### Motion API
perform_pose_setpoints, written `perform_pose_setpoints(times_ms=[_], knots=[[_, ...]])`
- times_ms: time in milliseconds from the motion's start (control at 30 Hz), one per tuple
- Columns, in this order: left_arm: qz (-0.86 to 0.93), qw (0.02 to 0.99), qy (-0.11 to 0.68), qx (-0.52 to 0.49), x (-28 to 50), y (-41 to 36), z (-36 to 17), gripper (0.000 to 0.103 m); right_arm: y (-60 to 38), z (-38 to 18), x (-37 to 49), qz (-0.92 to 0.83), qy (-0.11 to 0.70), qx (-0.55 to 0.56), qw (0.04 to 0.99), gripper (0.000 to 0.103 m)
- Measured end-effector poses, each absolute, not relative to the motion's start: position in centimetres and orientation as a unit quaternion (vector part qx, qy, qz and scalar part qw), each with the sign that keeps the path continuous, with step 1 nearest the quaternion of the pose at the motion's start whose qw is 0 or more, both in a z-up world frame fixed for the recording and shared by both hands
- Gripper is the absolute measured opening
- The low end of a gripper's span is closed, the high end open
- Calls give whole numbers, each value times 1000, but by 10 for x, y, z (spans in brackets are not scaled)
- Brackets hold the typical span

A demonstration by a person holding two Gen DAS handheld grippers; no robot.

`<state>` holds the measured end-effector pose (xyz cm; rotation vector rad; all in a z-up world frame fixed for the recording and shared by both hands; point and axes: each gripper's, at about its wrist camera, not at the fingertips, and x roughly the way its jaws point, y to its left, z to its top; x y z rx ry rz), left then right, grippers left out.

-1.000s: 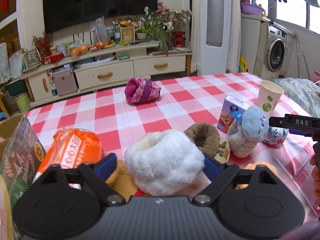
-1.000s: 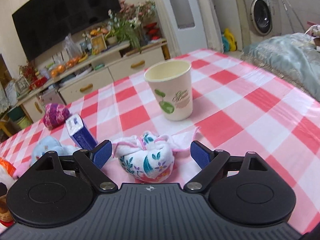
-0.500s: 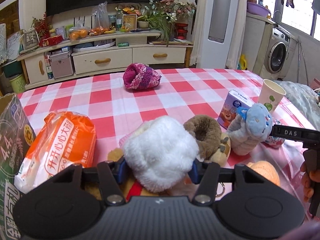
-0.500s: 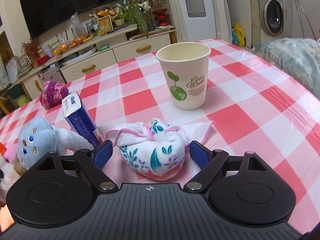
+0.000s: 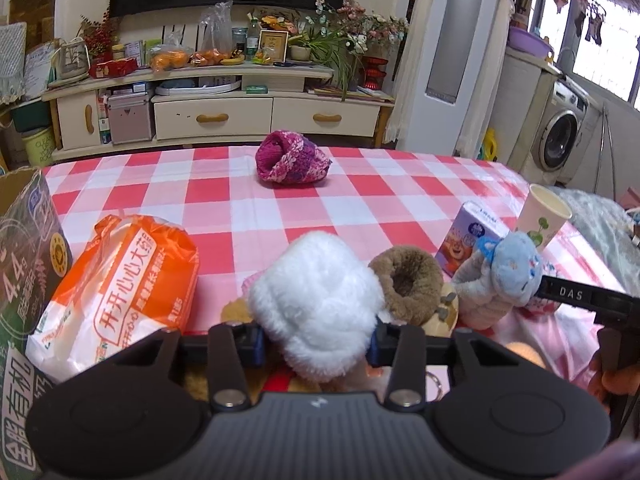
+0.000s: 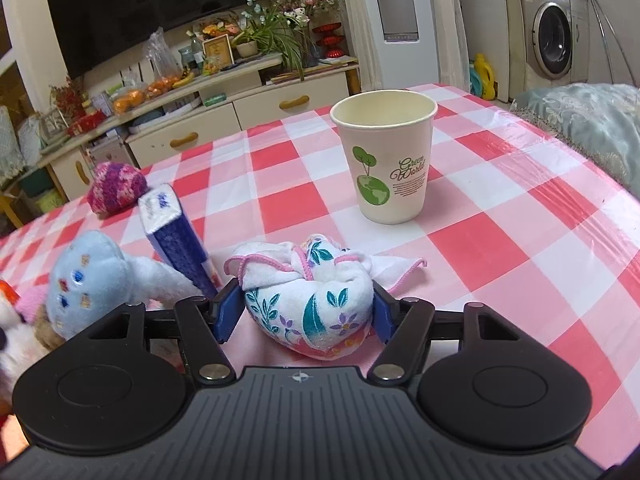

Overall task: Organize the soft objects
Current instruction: 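Grasp the white fluffy plush with the left tool while the right grasps the floral cloth pouch, then carry both held items into the cardboard box and open both tools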

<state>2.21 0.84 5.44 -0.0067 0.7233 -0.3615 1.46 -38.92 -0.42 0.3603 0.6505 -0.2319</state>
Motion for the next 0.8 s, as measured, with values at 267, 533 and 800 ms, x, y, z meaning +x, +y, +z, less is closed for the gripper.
perform_pose_setpoints(times_ms=[267, 533, 800], knots=[[-183, 926, 329, -22, 13, 16, 66, 38, -386, 9, 2, -107, 282, 172, 938, 80], [-189, 929, 318, -22, 4, 23, 70, 38, -377, 18, -8, -99, 266, 174, 943, 80], [-188, 934, 304, -25, -4, 33, 77, 38, -359, 41, -20, -90, 226, 154, 958, 80]])
